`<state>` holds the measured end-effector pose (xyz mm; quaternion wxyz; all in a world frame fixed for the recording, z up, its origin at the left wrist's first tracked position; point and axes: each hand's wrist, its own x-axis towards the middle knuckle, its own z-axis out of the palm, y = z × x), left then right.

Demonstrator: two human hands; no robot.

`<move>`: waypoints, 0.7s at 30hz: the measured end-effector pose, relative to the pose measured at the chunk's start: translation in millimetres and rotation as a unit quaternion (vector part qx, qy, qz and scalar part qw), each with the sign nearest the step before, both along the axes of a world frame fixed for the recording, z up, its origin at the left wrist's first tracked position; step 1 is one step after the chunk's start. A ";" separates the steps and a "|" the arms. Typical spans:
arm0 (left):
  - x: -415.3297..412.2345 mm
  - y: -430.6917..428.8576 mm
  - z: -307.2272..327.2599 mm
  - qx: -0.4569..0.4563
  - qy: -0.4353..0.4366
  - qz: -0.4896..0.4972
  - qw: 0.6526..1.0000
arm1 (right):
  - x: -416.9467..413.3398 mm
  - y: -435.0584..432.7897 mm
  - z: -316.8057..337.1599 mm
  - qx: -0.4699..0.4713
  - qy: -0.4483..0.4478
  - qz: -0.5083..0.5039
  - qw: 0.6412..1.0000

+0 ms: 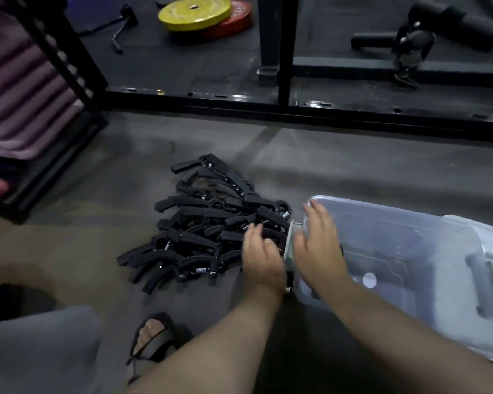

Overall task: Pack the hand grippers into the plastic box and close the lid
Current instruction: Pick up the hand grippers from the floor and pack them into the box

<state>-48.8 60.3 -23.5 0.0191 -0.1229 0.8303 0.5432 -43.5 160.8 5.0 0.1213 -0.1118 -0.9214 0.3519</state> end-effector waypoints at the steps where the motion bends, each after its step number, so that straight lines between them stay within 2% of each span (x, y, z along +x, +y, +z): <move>1: -1.1 -11.2 -2.4 -0.018 -0.052 0.059 0.997 | 2.3 -6.2 -4.9 0.038 -0.039 0.037 0.998; 2: -1.0 -23.4 -7.0 -0.060 -0.115 0.075 0.989 | 5.6 -10.9 -11.0 0.077 -0.080 0.061 0.992; 3: 0.5 -35.7 -13.6 -0.101 -0.165 0.049 0.980 | 9.4 -13.6 -16.3 0.113 -0.111 0.075 0.984; 5: 4.7 -55.3 -27.6 -0.150 -0.206 -0.025 0.967 | 15.1 -16.0 -19.7 0.139 -0.127 0.082 0.979; 10: 5.2 -69.7 -41.3 -0.225 -0.177 -0.134 0.949 | 15.6 -18.1 -21.6 0.132 -0.114 0.068 0.982; 15: -8.0 -54.1 -43.8 -0.272 -0.184 -0.268 0.906 | 16.5 -17.7 -21.2 0.113 -0.122 0.072 0.983; 18: -6.8 -48.6 -49.2 -0.351 -0.173 -0.290 0.873 | 17.1 -18.9 -18.0 0.102 -0.119 0.075 0.985; 21: 1.6 -49.3 -54.6 -0.448 -0.100 -0.286 0.841 | 18.0 -19.0 -16.3 0.094 -0.113 0.075 0.986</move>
